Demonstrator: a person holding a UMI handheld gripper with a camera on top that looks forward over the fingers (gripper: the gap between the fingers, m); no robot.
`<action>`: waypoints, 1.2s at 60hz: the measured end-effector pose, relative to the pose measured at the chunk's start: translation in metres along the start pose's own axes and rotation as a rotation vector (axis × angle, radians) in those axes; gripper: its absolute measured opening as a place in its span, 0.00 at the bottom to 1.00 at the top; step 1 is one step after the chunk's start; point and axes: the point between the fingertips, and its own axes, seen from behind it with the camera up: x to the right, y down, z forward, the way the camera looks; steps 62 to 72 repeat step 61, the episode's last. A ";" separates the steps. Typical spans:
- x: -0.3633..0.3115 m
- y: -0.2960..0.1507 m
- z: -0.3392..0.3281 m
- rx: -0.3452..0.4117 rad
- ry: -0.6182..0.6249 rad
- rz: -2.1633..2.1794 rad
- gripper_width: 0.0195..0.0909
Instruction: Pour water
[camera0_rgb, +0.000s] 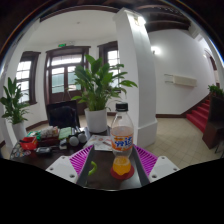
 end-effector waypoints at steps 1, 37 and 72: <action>-0.002 -0.001 -0.008 0.006 -0.005 -0.001 0.79; -0.132 -0.037 -0.209 0.055 -0.260 -0.105 0.79; -0.184 -0.021 -0.257 0.035 -0.378 -0.163 0.79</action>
